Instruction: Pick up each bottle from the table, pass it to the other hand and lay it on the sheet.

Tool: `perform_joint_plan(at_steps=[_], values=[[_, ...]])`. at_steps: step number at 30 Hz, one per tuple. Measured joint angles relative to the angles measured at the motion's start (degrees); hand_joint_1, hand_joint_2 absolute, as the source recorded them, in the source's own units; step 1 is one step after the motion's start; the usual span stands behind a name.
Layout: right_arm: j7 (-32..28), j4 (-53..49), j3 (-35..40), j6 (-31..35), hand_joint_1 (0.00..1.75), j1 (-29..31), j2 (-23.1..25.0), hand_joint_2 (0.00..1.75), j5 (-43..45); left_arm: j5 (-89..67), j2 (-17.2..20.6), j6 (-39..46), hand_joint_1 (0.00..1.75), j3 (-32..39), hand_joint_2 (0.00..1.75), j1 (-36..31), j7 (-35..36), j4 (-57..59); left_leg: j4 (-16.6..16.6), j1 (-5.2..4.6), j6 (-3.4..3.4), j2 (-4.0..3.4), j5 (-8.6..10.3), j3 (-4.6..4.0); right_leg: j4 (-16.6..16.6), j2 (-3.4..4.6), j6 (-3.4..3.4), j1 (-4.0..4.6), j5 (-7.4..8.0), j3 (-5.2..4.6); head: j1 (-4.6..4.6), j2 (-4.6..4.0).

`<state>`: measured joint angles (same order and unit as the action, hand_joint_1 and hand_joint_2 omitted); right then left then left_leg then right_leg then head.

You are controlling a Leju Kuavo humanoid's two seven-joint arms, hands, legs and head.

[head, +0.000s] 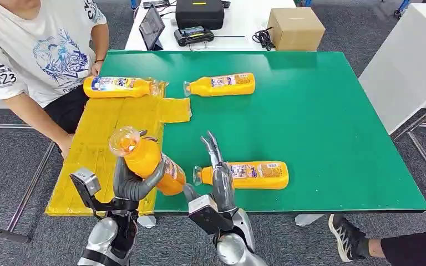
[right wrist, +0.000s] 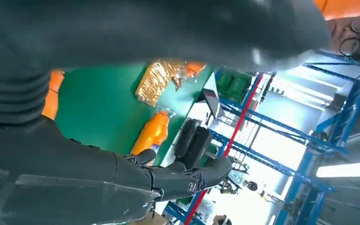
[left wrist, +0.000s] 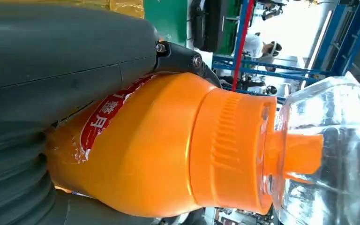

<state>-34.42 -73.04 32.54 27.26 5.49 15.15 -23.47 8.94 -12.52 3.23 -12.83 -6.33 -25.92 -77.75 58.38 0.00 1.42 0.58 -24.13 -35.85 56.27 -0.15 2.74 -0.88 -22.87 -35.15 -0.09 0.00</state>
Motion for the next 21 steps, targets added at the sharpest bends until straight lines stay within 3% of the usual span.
perform_joint_plan(at_steps=[8, 12, 17, 21], values=[[-0.31, -1.27, -0.07, -0.48, 0.00, -0.43, -0.04, 0.00, 1.22, -0.37, 0.00, 1.29, 1.75, 0.37, 1.75, -0.02, -0.55, -0.39, 0.00, 0.00, 0.00, 0.00, 0.00, 0.00, 0.00, 0.00, 0.00, 0.01, 0.00, 0.00, 0.00, 0.00], [-2.04, -3.13, -0.02, -0.06, 0.00, -0.87, -0.18, 0.00, 2.30, -6.00, 0.04, 7.88, 1.75, 1.25, 1.75, -0.71, -3.61, -0.52, 0.00, 0.00, 0.00, 0.00, 0.01, 0.00, 0.01, 0.00, 0.00, 0.01, 0.00, 0.00, 0.00, 0.00], [-2.91, -8.33, 0.79, -1.10, 0.00, -1.04, -0.44, 0.00, 5.62, -37.91, 2.01, 28.86, 1.75, 2.67, 1.75, -5.12, -5.90, 0.20, 0.00, 0.01, -0.01, 0.01, 0.04, 0.00, 0.01, -0.01, -0.01, 0.01, 0.01, 0.01, 0.00, 0.00], [-1.62, -9.84, 2.52, -4.44, 0.00, 0.58, -0.42, 0.00, 6.54, -65.97, 4.99, 35.89, 1.75, 5.36, 1.75, -12.49, -1.70, 9.71, -0.01, 0.02, -0.08, -0.05, 0.13, 0.03, 0.03, 0.00, -0.06, 0.02, 0.10, 0.02, 0.00, 0.00]])
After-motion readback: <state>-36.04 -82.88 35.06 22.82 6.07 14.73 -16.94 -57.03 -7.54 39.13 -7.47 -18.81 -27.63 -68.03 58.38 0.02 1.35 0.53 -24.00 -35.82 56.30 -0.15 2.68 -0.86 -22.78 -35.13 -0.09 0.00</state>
